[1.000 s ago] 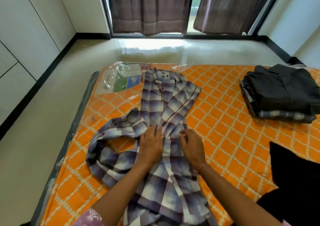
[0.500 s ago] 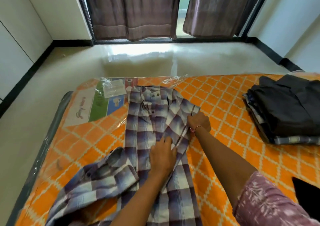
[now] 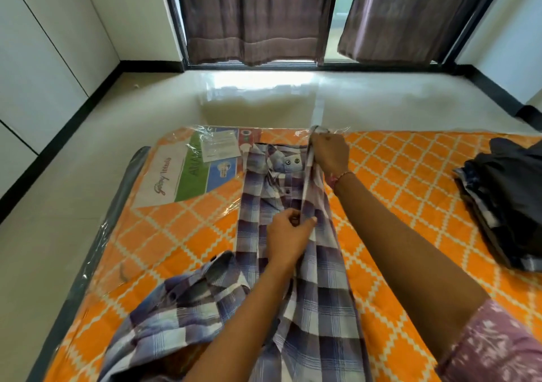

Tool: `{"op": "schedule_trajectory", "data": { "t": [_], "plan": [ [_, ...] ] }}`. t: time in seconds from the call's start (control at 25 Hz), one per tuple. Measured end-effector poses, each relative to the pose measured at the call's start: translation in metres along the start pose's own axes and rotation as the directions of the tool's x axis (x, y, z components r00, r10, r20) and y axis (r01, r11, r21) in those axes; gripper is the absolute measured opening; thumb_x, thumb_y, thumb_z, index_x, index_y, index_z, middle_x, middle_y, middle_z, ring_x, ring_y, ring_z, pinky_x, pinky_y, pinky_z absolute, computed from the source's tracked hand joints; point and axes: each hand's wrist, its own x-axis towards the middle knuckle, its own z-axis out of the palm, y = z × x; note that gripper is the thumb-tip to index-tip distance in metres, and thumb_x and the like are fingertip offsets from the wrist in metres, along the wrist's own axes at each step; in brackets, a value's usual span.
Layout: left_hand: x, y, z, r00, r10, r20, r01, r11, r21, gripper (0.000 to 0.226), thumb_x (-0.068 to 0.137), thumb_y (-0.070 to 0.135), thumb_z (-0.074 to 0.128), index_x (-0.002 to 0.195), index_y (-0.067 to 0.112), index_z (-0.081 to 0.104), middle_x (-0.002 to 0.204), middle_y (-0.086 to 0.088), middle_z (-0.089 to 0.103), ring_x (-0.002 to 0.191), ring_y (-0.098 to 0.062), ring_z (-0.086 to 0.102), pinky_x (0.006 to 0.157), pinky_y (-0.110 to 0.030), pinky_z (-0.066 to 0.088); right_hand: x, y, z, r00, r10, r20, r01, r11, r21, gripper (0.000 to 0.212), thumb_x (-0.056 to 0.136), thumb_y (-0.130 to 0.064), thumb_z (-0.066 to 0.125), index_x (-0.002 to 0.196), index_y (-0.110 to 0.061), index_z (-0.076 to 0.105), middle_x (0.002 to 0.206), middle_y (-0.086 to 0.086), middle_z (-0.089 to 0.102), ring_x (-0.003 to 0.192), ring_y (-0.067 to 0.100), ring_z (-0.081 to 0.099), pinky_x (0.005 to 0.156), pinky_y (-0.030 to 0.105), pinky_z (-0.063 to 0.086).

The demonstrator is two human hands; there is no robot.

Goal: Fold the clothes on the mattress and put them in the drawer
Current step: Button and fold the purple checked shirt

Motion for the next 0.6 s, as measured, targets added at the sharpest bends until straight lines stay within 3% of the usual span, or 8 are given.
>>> {"op": "schedule_trajectory", "data": {
  "t": [0.12,0.2,0.28,0.36,0.44,0.56,0.6],
  "plan": [
    [0.017,-0.004,-0.022,0.955,-0.259,0.146,0.296,0.874,-0.386,0.011,0.088,0.009,0.064,0.078,0.012,0.064,0.078,-0.007,0.067,0.074,-0.022,0.063,0.066,-0.031,0.053,-0.018,0.002,0.037,0.98,-0.165,0.109,0.177,0.977,-0.117,0.032,0.096,-0.019,0.048,0.089,0.004,0.068,0.087,0.02,0.065,0.085,0.035,0.06,0.064,0.029,0.03],
    [0.023,-0.015,-0.03,0.936,-0.334,0.113,0.35,0.836,-0.422,0.006,0.086,0.005,0.066,0.081,0.008,0.063,0.08,-0.008,0.065,0.075,-0.021,0.061,0.068,-0.031,0.053,-0.027,0.013,0.048,0.938,-0.231,0.258,0.282,0.942,-0.183,0.032,0.1,-0.023,0.042,0.115,-0.007,0.065,0.108,0.015,0.066,0.102,0.033,0.059,0.083,0.032,0.039],
    [0.025,-0.028,-0.029,0.933,-0.36,0.024,0.334,0.837,-0.434,0.014,0.084,0.002,0.067,0.073,0.007,0.06,0.08,-0.011,0.063,0.078,-0.025,0.06,0.076,-0.036,0.054,-0.042,0.038,0.052,0.934,-0.251,0.256,0.322,0.9,-0.294,0.037,0.102,-0.026,0.035,0.134,-0.017,0.052,0.138,0.01,0.052,0.128,0.03,0.046,0.103,0.042,0.037],
    [0.028,-0.033,-0.025,0.936,-0.338,-0.098,0.274,0.874,-0.402,0.021,0.084,0.002,0.068,0.067,0.007,0.056,0.076,-0.012,0.061,0.078,-0.025,0.058,0.079,-0.039,0.052,-0.064,0.066,0.056,0.943,-0.217,0.251,0.31,0.845,-0.435,0.045,0.103,-0.034,0.031,0.147,-0.024,0.032,0.157,0.007,0.023,0.146,0.026,0.015,0.116,0.053,0.016],
    [0.028,-0.031,-0.021,0.933,-0.277,-0.232,0.214,0.941,-0.264,0.017,0.086,0.008,0.067,0.071,0.005,0.059,0.072,-0.01,0.059,0.069,-0.022,0.053,0.071,-0.034,0.047,-0.074,0.087,0.058,0.924,-0.117,0.365,0.312,0.783,-0.538,0.055,0.101,-0.048,0.025,0.152,-0.033,0.01,0.161,0.003,-0.003,0.148,0.024,-0.009,0.115,0.056,0.0],
    [0.023,-0.028,-0.022,0.917,-0.208,-0.34,0.181,0.977,-0.11,0.035,0.093,0.018,0.059,0.059,0.012,0.052,0.057,-0.002,0.049,0.053,-0.014,0.041,0.052,-0.025,0.032,-0.065,0.097,0.048,0.941,0.029,0.338,0.192,0.776,-0.601,0.063,0.098,-0.056,0.023,0.152,-0.033,-0.001,0.16,0.006,-0.012,0.147,0.026,-0.013,0.115,0.057,-0.002],
    [0.022,-0.03,-0.023,0.915,-0.205,-0.347,0.195,0.979,-0.063,0.04,0.095,0.019,0.056,0.056,0.013,0.049,0.055,-0.001,0.046,0.051,-0.014,0.04,0.049,-0.025,0.028,-0.062,0.095,0.046,0.953,0.006,0.303,0.184,0.783,-0.594,0.061,0.099,-0.053,0.025,0.152,-0.033,0.001,0.16,0.007,-0.011,0.147,0.027,-0.011,0.115,0.058,0.0]
  ]
}}
